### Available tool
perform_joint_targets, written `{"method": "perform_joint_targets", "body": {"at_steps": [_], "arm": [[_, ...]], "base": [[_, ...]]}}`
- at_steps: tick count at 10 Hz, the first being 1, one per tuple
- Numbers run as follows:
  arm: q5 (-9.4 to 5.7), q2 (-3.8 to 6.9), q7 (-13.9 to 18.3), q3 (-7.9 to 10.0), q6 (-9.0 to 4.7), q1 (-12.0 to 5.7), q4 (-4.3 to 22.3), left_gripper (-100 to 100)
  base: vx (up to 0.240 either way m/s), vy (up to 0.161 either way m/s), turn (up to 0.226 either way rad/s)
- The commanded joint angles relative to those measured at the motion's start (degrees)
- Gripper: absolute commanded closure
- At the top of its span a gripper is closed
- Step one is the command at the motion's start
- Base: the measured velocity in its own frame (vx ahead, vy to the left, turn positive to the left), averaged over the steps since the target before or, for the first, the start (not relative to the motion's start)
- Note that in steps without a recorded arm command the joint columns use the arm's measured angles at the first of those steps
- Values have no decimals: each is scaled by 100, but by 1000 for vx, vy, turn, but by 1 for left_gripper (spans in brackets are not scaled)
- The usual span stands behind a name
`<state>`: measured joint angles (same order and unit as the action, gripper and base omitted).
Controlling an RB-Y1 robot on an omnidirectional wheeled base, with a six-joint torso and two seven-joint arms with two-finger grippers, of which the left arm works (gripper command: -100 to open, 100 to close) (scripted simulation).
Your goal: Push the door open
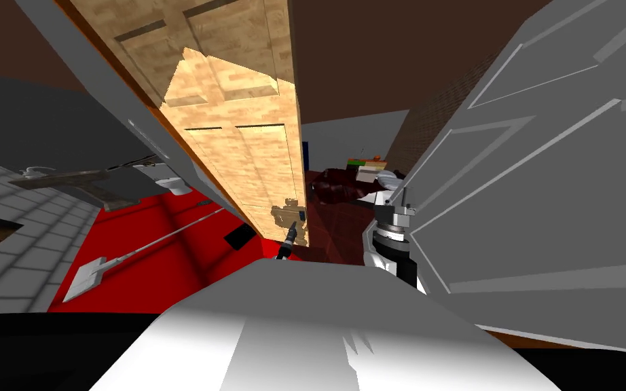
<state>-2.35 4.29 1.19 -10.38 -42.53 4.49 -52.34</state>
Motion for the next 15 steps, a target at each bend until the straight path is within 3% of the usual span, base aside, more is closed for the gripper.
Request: {"method": "perform_joint_targets", "body": {"at_steps": [1, 7, 8, 15], "arm": [[-7, 4, -12, 20, -31, -17, 32, -100], [-24, -41, -46, 77, -104, -49, 106, -100], [-24, -41, -46, 77, -104, -49, 106, 100], [-52, -18, -70, 150, -86, -60, 139, 100]], "base": [[219, -22, -25], [187, -27, -19], [-18, 0, -2], [22, -11, 7]]}}
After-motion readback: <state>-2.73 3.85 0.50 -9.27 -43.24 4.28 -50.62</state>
